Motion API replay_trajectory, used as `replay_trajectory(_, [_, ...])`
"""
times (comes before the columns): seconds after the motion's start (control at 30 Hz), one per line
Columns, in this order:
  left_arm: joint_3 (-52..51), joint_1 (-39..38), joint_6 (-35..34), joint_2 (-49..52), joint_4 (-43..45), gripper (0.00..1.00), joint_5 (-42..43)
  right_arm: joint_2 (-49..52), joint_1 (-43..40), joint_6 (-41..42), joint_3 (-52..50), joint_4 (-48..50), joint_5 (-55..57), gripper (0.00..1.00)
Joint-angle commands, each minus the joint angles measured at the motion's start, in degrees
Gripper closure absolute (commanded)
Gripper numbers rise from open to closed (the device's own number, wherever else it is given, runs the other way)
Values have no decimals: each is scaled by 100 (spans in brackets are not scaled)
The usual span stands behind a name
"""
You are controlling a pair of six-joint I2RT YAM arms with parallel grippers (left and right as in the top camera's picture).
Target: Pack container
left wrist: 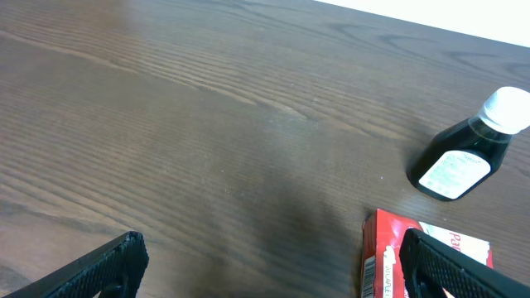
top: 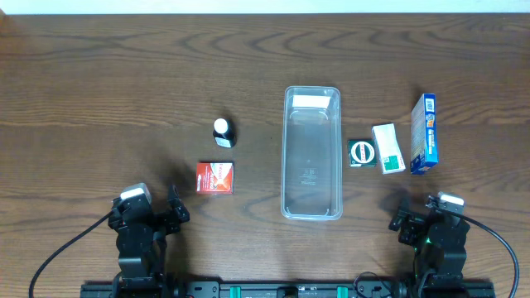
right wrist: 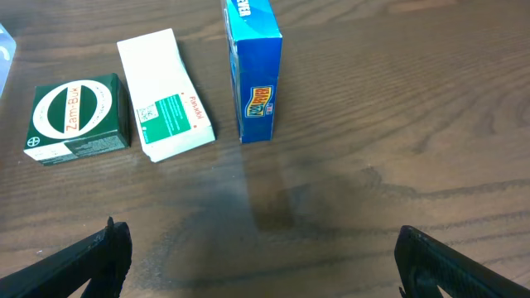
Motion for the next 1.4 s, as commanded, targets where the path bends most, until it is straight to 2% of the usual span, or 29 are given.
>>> replay_trajectory(0.0, [-105, 26, 96, -20, 11, 2, -44, -37, -42, -85, -52, -9, 39, 1])
replay_trajectory(0.9, [-105, 26, 98, -20, 11, 2, -44, -37, -42, -85, -52, -9, 39, 1])
replay_trajectory(1.0, [-105, 26, 96, -20, 9, 2, -44, -37, -42, 94, -52, 404, -203, 1])
replay_trajectory(1.17, [-105, 26, 98, -20, 11, 2, -44, -37, -42, 957, -52, 1335, -1228, 1])
replay_trajectory(1.37, [-105, 26, 96, -20, 11, 2, -44, 262, -42, 951, 586, 1985, -1700, 1])
